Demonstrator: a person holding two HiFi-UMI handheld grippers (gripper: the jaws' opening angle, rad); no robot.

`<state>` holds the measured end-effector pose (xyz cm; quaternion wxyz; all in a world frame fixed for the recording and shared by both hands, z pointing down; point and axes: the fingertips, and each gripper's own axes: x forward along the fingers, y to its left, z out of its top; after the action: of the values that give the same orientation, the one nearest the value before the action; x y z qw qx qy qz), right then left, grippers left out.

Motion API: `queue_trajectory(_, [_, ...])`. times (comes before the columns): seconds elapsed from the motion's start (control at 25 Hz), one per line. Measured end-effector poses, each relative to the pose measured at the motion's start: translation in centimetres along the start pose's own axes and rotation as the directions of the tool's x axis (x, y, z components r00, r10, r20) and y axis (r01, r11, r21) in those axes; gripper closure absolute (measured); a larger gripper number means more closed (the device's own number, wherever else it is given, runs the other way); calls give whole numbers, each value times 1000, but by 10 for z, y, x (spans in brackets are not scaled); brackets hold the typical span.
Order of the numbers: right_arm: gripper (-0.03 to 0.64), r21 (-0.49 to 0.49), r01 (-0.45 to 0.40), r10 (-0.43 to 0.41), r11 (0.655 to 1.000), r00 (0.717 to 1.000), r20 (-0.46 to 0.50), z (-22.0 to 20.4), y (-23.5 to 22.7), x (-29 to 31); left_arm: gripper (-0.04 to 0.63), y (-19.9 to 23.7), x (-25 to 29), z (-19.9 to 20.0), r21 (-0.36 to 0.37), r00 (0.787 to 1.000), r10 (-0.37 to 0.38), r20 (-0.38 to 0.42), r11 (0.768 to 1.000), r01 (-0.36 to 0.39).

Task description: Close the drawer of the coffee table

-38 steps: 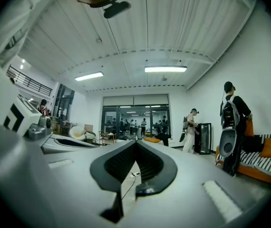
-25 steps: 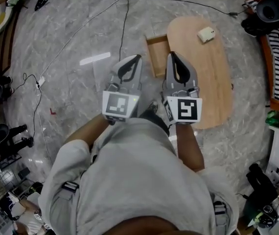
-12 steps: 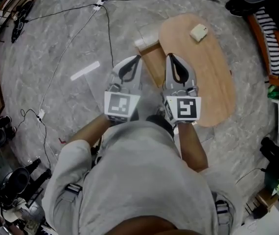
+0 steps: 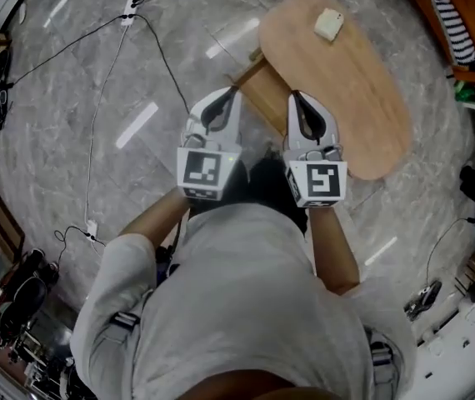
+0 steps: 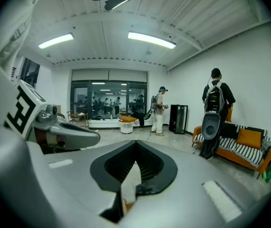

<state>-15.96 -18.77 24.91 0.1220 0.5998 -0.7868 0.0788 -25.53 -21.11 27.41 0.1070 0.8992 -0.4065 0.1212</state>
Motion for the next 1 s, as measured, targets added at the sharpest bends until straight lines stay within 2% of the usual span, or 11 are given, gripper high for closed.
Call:
queue_trajectory(0.12, [611, 30, 45, -44, 999, 998, -43, -20, -23, 4, 574, -5, 25, -16, 0, 998, -46, -45, 999, 46])
queue_trajectory(0.28, [611, 74, 72, -69, 995, 997, -39, -41, -59, 23, 574, -14, 68, -33, 9, 991, -85, -105, 996, 87])
queue_trajectory(0.48, [611, 161, 58, -46, 985, 996, -76, -83, -90, 59, 574, -14, 107, -52, 59, 971, -120, -206, 989, 135])
queue_trajectory(0.64, [611, 151, 55, -42, 987, 995, -90, -114, -119, 82, 574, -16, 147, -70, 97, 963, -122, -241, 984, 149])
queue_trajectory(0.72, [611, 166, 57, -41, 984, 994, -98, -132, -127, 90, 574, -13, 163, -81, 95, 960, -112, -257, 985, 141])
queue_trajectory(0.8, [611, 192, 74, -51, 979, 992, -119, -154, -132, 97, 574, -11, 177, -99, 100, 950, -130, -285, 981, 165])
queue_trajectory(0.92, [611, 203, 106, -75, 973, 985, -158, -191, -134, 108, 574, -13, 197, -134, 146, 922, -203, -329, 954, 262])
queue_trajectory(1.0, [611, 206, 128, -89, 970, 978, -189, -218, -134, 113, 574, -18, 210, -164, 191, 890, -272, -365, 914, 358])
